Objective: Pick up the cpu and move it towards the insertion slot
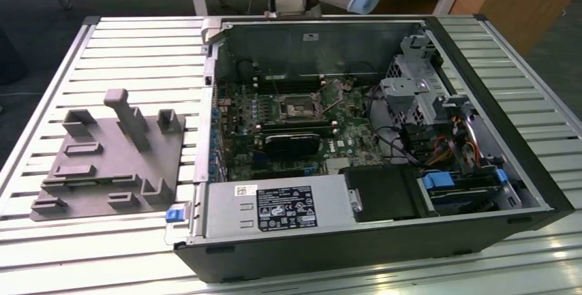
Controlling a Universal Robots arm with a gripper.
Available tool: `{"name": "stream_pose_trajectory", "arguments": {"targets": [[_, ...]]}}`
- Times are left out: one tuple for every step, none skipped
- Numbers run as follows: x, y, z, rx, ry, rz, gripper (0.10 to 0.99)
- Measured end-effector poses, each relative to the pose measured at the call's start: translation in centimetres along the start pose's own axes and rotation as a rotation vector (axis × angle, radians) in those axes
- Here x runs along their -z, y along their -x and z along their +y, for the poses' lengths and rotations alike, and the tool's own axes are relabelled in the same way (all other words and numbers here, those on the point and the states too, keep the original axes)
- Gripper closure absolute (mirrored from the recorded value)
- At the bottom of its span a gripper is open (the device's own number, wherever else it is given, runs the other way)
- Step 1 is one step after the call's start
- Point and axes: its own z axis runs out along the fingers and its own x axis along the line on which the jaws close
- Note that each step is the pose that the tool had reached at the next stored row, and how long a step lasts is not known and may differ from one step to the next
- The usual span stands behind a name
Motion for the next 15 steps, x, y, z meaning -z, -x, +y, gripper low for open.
{"name": "stream_pose_trajectory", "arguments": {"targets": [[-0.02,0.23,0.10,0.000,0.000,0.0000,0.545],[-0.05,0.46,0.20,-0.001,0.000,0.0000,0.545],[-0.06,0.69,0.29,-0.001,0.000,0.0000,0.545],[-0.08,0.95,0.38,-0.001,0.000,0.0000,0.545],[-0.10,1.18,0.47,-0.001,0.000,0.0000,0.545],[-0.13,1.41,0.57,-0.001,0.000,-0.0001,0.545],[-0.14,1.64,0.67,-0.001,0.000,0.0000,0.545],[-0.17,1.87,0.77,-0.001,0.000,0.0000,0.545],[-0.19,2.11,0.86,-0.001,0.000,0.0000,0.545],[-0.21,2.31,0.94,-0.002,0.000,0.0000,0.545],[-0.24,2.50,1.01,-0.002,0.000,0.0000,0.545],[-0.26,2.67,1.06,-0.002,0.000,-0.0001,0.545],[-0.28,2.82,1.10,-0.002,0.000,0.0000,0.545],[-0.30,2.94,1.12,-0.002,0.000,0.0000,0.545],[-0.32,2.99,1.12,-0.002,0.000,-0.0002,0.545]]}}
